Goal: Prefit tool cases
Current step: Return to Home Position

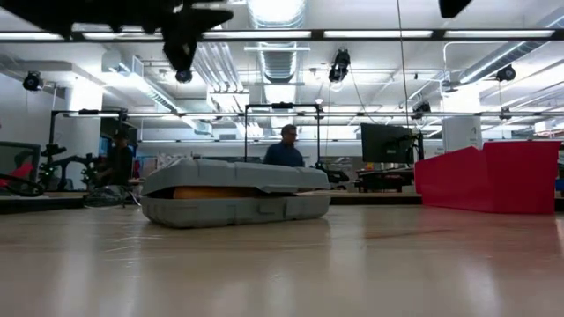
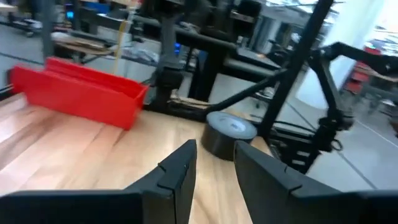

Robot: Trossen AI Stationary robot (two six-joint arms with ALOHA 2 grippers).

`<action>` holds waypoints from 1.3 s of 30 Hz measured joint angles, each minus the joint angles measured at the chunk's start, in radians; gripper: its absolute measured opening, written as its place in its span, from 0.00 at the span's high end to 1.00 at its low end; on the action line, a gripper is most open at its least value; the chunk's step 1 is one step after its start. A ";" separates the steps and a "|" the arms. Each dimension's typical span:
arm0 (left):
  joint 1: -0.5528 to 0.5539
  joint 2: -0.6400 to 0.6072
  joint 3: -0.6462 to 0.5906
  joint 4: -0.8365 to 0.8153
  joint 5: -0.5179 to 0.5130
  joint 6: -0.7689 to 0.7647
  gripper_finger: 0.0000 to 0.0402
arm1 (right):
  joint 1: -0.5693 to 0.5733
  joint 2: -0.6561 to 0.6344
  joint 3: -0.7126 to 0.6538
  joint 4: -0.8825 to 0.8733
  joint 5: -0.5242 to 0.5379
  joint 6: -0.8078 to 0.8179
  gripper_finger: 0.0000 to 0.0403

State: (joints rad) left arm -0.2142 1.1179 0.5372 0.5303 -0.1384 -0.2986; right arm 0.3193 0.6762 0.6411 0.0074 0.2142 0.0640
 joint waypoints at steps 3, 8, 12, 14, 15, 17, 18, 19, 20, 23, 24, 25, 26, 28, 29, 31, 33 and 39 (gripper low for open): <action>0.000 -0.045 -0.070 0.032 -0.033 -0.028 0.72 | 0.026 -0.089 -0.111 0.116 -0.003 -0.014 0.88; 0.000 -0.085 -0.133 0.055 -0.036 -0.070 0.72 | 0.039 -0.224 -0.287 0.200 -0.002 -0.008 0.90; 0.000 -0.101 -0.164 0.065 -0.036 -0.077 0.72 | 0.039 -0.315 -0.410 0.248 -0.002 0.013 0.91; 0.000 -0.103 -0.174 0.074 -0.037 -0.077 0.72 | 0.039 -0.356 -0.473 0.287 -0.003 0.006 0.91; 0.000 -0.103 -0.176 0.077 -0.037 -0.077 0.72 | 0.039 -0.372 -0.500 0.301 -0.003 -0.003 0.90; 0.000 -0.104 -0.182 0.079 -0.037 -0.080 0.72 | 0.039 -0.411 -0.554 0.323 -0.003 -0.018 0.89; 0.000 -0.103 -0.185 0.080 -0.038 -0.081 0.72 | 0.039 -0.428 -0.579 0.329 -0.004 -0.023 0.89; 0.000 -0.103 -0.188 0.080 -0.043 -0.086 0.72 | 0.039 -0.442 -0.604 0.346 -0.004 -0.030 0.89; 0.000 -0.104 -0.190 0.079 -0.049 -0.093 0.72 | 0.039 -0.457 -0.624 0.361 -0.005 -0.035 0.88; 0.000 -0.105 -0.200 0.081 -0.090 -0.105 0.72 | 0.039 -0.486 -0.628 0.333 -0.012 -0.049 0.87; 0.000 -0.106 -0.207 0.080 -0.107 -0.108 0.72 | 0.040 -0.486 -0.628 0.335 -0.012 -0.056 0.87; 0.000 -0.105 -0.213 0.080 -0.122 -0.117 0.72 | 0.041 -0.486 -0.628 0.326 -0.012 -0.064 0.87; 0.000 -0.105 -0.221 0.080 -0.141 -0.130 0.72 | 0.043 -0.486 -0.628 0.323 -0.012 -0.077 0.86; 0.000 -0.105 -0.235 0.080 -0.166 -0.147 0.72 | 0.043 -0.486 -0.628 0.308 -0.013 -0.090 0.86; 0.000 -0.105 -0.243 0.081 -0.170 -0.154 0.72 | 0.043 -0.486 -0.628 0.288 -0.012 -0.091 0.86; 0.000 -0.105 -0.262 0.088 -0.170 -0.164 0.72 | 0.043 -0.485 -0.628 0.226 -0.013 -0.090 0.86; 0.000 -0.105 -0.282 0.121 -0.168 -0.171 0.72 | 0.043 -0.485 -0.628 0.147 -0.013 -0.088 0.87; -0.001 -0.106 -0.358 0.159 -0.159 -0.180 0.72 | 0.043 -0.447 -0.627 0.033 -0.031 0.065 0.90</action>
State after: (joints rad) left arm -0.2150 1.0119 0.1793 0.6896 -0.2969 -0.4782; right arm 0.3622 0.2295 0.0143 0.0408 0.1834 0.1294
